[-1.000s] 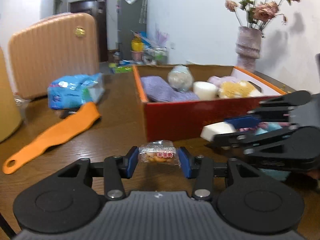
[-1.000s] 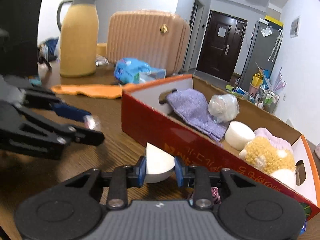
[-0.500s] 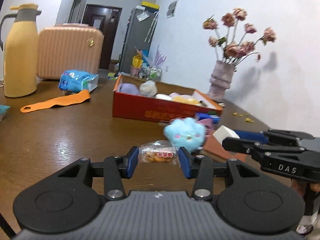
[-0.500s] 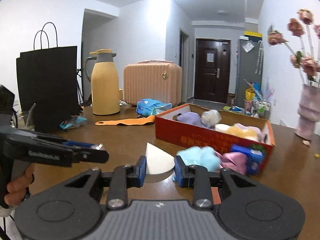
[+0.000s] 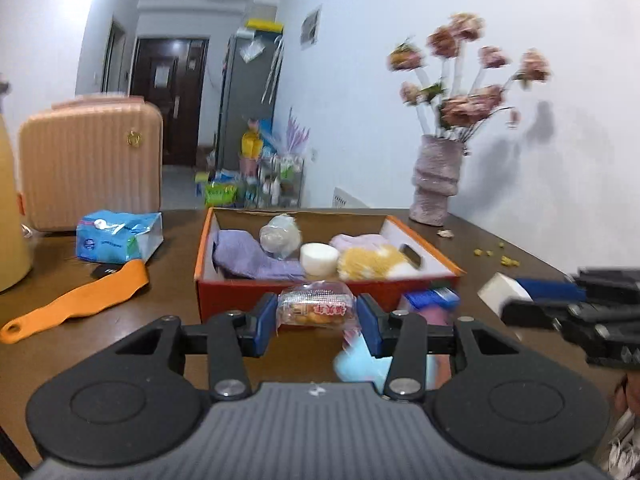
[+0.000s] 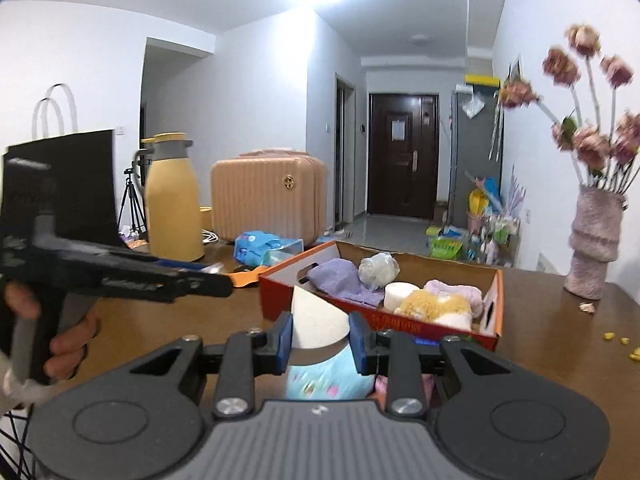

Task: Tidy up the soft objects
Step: 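Carry the packet and foam wedge into the red box and open both grippers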

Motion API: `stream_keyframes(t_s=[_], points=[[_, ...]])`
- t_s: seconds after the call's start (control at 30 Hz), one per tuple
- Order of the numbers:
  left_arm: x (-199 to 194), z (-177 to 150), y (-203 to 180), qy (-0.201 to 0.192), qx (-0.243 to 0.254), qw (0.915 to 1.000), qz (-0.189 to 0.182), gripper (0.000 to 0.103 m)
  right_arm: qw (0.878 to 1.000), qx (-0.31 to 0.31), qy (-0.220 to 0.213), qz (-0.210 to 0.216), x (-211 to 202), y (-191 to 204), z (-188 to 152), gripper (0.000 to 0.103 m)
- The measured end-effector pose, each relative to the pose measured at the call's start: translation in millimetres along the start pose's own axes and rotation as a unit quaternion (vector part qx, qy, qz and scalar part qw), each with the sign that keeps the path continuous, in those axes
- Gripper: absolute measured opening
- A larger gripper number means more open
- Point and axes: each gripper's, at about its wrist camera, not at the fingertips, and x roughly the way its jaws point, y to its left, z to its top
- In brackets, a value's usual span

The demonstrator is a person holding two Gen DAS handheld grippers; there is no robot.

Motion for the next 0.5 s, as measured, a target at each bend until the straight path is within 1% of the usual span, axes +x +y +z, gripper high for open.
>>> stream_keyframes(t_s=[0.1, 0.17, 0.2, 0.3, 0.33, 0.37, 0.4, 0.43, 0.47, 0.5], points=[[54.4, 28.2, 17.7, 0.019, 0.007, 0.9996, 0.020, 0.045, 1.000, 0.007, 0.017, 0.001, 50.6, -20.0, 20.1, 0.029], [92.4, 41.8, 28.7, 0.041, 0.008, 0.9989, 0.020, 0.045, 0.999, 0.011, 0.040, 0.003, 92.0, -32.9, 34.9, 0.029], [112.7, 46.5, 34.0, 0.049, 0.004, 0.9984, 0.028, 0.045, 0.999, 0.009, 0.052, 0.002, 114.2, -39.2, 41.7, 0.029], [156.8, 49.2, 43.5, 0.070, 0.022, 0.9960, 0.051, 0.045, 0.995, -0.004, 0.103, -0.007, 182.9, -54.1, 55.2, 0.030], [168.9, 48.7, 47.8, 0.079, 0.027, 0.9952, 0.052, 0.046, 0.993, -0.003, 0.120, -0.009, 204.0, -59.4, 57.3, 0.030], [178.2, 47.9, 51.4, 0.088, 0.030, 0.9942, 0.055, 0.049, 0.990, -0.003, 0.139, -0.007, 222.7, -63.8, 58.1, 0.030], [185.3, 45.8, 54.7, 0.093, 0.032, 0.9933, 0.060, 0.056, 0.988, 0.001, 0.154, -0.007, 238.6, -67.9, 58.1, 0.032], [189.8, 42.0, 57.3, 0.090, 0.029, 0.9933, 0.067, 0.060, 0.986, 0.001, 0.167, -0.014, 250.1, -69.0, 55.8, 0.035], [192.3, 38.4, 58.4, 0.087, 0.030, 0.9931, 0.073, 0.064, 0.984, -0.002, 0.179, -0.022, 259.5, -71.2, 53.0, 0.036], [191.7, 35.9, 56.7, 0.079, 0.041, 0.9934, 0.073, 0.067, 0.983, -0.002, 0.183, -0.028, 264.9, -72.5, 49.2, 0.041]])
